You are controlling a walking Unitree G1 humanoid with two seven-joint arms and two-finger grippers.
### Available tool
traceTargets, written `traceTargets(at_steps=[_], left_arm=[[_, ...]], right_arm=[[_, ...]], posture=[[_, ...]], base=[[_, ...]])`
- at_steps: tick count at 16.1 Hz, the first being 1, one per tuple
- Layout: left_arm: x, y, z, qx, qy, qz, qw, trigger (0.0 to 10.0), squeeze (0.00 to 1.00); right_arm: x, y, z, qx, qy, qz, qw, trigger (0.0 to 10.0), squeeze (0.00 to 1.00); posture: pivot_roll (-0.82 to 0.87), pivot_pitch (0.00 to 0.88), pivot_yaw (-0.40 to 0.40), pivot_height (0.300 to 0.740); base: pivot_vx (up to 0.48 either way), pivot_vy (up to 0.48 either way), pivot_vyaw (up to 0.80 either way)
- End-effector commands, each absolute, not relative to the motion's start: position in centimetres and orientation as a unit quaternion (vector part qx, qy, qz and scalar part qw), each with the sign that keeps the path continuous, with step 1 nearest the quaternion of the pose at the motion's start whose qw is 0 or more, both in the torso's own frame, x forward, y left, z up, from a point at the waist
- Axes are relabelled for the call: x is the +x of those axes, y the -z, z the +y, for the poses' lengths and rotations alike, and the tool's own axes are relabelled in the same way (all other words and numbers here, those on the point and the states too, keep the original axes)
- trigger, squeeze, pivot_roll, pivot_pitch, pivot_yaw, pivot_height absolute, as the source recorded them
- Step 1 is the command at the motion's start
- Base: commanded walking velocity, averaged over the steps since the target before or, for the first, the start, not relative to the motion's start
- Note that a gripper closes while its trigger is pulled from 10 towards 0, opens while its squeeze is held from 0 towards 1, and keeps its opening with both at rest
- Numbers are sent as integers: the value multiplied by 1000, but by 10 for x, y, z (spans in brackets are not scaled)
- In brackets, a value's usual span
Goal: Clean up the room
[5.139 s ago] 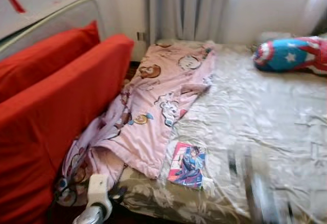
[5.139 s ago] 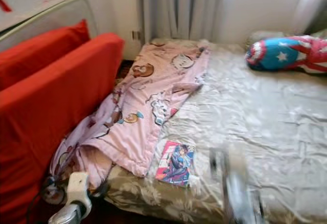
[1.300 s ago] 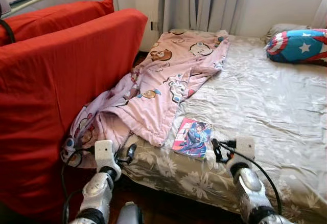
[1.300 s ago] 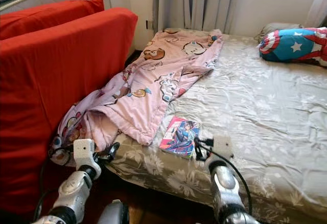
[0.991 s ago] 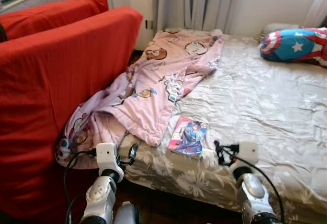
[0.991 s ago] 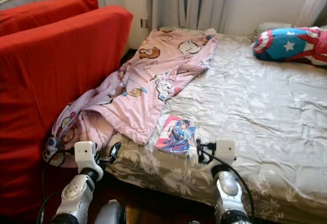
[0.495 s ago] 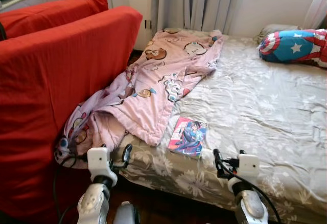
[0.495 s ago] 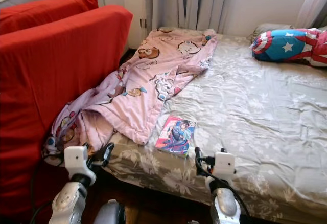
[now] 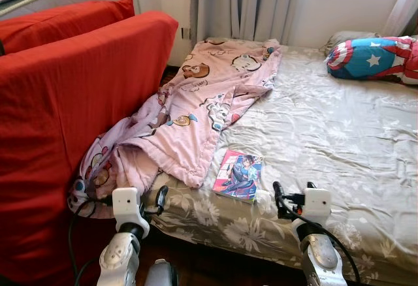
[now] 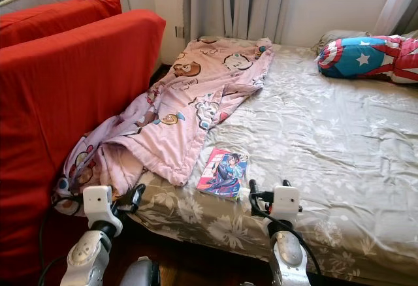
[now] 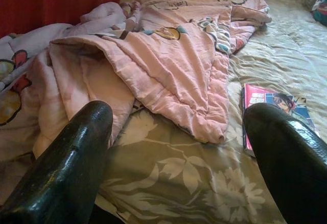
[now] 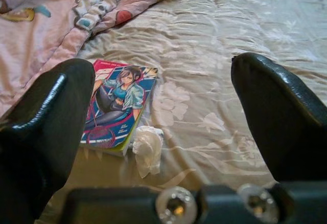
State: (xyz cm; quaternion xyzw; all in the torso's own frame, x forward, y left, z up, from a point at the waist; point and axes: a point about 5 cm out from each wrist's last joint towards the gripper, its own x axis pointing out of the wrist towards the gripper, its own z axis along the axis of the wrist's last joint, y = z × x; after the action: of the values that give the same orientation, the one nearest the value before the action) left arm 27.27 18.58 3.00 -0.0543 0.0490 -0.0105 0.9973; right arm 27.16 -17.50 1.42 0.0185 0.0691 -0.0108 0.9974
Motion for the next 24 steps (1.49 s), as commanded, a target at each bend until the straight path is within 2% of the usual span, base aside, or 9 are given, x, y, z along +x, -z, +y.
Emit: traceTargets(at_steps=[1, 9, 13, 17, 20, 24], left_arm=[[276, -34, 186, -55, 11, 49, 997, 10000, 0], [278, -35, 185, -53, 17, 54, 997, 10000, 0], [279, -36, 186, -52, 22, 54, 997, 10000, 0], [278, -36, 188, -51, 21, 56, 997, 10000, 0], [278, -38, 187, -50, 23, 55, 997, 10000, 0], [279, -39, 186, -46, 31, 51, 997, 10000, 0]], right_arm=[[275, -18, -174, 10, 3, 67, 998, 10000, 0], [274, -15, -171, 25, 4, 82, 996, 10000, 0], [275, -13, -175, 23, 7, 94, 995, 10000, 0], [277, -15, -173, 10, -4, 93, 996, 10000, 0], [277, -15, -171, 10, -6, 95, 995, 10000, 0], [276, -11, -174, 28, 7, 107, 994, 10000, 0]], posture=[[-3, 0, -28, 645], [-12, 26, -23, 645], [-5, 29, -22, 645], [-1, 31, -21, 645], [-1, 32, -18, 645], [0, 35, -14, 645]], base=[[307, 0, 581], [309, 0, 77], [0, 0, 0], [292, 0, 0], [314, 0, 742], [236, 0, 0]])
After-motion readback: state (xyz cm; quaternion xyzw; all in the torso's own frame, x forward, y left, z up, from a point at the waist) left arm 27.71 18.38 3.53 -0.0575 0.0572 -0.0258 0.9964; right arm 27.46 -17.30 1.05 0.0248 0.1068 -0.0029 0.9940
